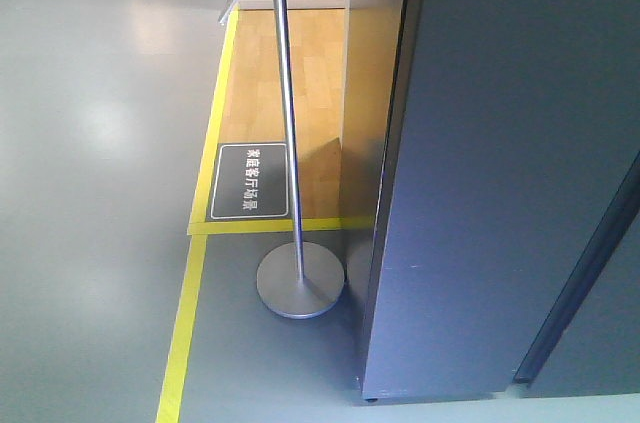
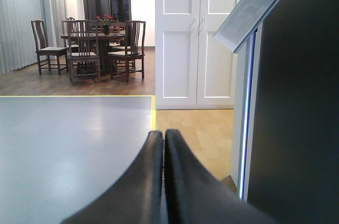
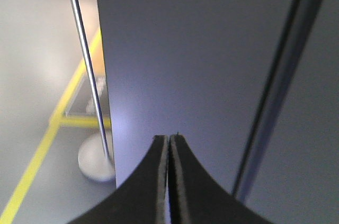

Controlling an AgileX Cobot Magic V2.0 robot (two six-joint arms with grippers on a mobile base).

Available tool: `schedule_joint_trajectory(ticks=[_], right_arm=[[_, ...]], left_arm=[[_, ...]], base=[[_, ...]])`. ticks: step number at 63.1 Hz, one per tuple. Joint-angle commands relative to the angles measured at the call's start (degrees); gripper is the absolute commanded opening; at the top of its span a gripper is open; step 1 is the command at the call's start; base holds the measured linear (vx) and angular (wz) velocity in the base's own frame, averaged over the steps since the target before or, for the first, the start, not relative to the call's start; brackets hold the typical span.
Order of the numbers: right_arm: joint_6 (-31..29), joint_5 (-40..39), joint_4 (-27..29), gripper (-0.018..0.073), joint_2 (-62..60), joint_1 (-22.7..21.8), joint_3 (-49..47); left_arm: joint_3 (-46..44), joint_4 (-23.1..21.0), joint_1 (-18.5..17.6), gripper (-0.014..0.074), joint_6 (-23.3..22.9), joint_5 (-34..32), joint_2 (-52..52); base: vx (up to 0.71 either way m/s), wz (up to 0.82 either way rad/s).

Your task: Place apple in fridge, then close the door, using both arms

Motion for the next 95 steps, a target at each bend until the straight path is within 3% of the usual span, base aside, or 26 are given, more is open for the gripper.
schedule_joint_trajectory(ticks=[1,12,27,95], right_arm=[[-0.3,-17.0,-0.8,-0.0003,-1.3,-0.1,4.8],[0.0,-34.7,2.3,-0.0003,-3.9,-3.8,15.9],[-0.2,-42.0,8.1,-0.0003,-3.9,-4.1,24.2],[-0.5,-38.0,9.3,-0.0003,-3.9,-4.1,24.2]], left_arm=[[1.2,-0.7,-0.1,-0.0006,-0.6,-4.4,-0.9],[1.2,-0.7,-0.1,-0.0006,-0.6,-4.4,-0.9],[1.2,-0.7,-0.1,-0.0006,-0.6,-4.4,-0.9],[1.2,-0.7,-0.1,-0.0006,-0.6,-4.4,-0.9]], base=[[0.0,0.0],[0.0,0.0],[0.0,0.0],[0.0,0.0]])
